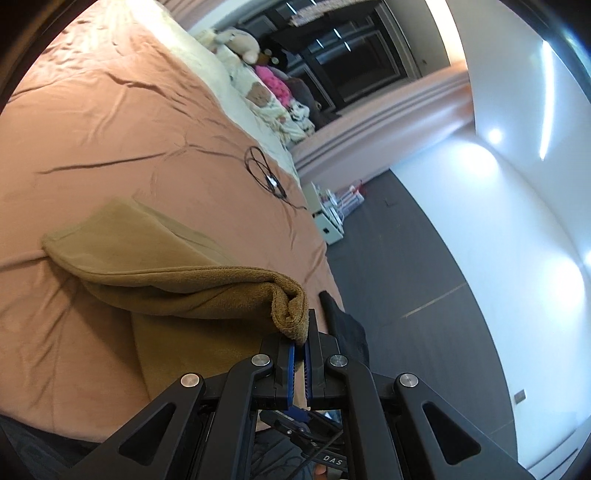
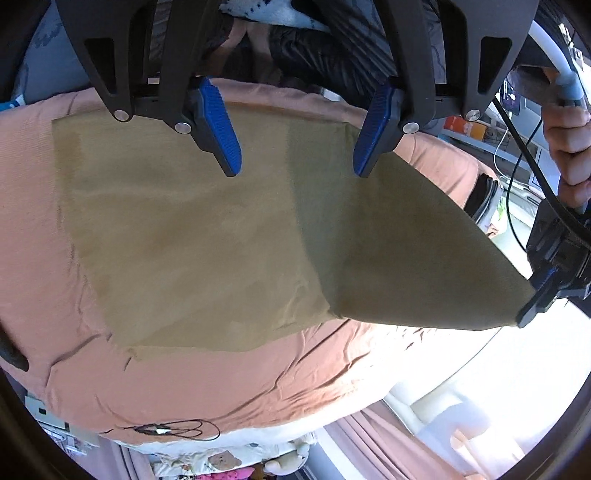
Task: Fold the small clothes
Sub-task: 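Lift the held edge with the left gripper and fold it over the shirt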
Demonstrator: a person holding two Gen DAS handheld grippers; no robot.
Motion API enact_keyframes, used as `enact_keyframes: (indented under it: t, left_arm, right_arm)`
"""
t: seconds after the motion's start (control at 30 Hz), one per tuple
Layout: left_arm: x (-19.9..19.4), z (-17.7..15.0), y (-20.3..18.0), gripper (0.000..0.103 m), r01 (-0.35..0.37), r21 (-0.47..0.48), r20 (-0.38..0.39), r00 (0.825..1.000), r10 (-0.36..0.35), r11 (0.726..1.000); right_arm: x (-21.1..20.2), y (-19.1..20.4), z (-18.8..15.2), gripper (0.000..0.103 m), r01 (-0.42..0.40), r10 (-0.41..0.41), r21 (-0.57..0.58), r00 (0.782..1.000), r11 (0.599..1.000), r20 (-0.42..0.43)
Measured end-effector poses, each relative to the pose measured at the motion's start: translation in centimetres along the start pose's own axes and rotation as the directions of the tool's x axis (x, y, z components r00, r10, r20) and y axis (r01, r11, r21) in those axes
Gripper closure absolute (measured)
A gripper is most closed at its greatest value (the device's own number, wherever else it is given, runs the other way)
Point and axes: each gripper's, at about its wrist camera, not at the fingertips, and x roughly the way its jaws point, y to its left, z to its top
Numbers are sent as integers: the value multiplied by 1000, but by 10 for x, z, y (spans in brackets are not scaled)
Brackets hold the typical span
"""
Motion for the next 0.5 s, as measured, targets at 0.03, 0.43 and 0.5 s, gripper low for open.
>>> enact_keyframes:
  t: [0.03,0.43,0.5]
  left_arm:
    - [4,-2,-2,100,1,5,-8,1000,-1,1000]
    - [79,-24,-27,100,-2,47,-142,990,9,999]
    - [92,-28,-31,100,-5,55,-165,986,14,998]
  right_arm:
    - [-3,-4,-3,42,-4,4,5,1000,1000,6]
    - [-43,-57,-23,42,1,-9,118,998,993,63]
    - [-51,-66,-26,42,-1,-9,135,997,991,72]
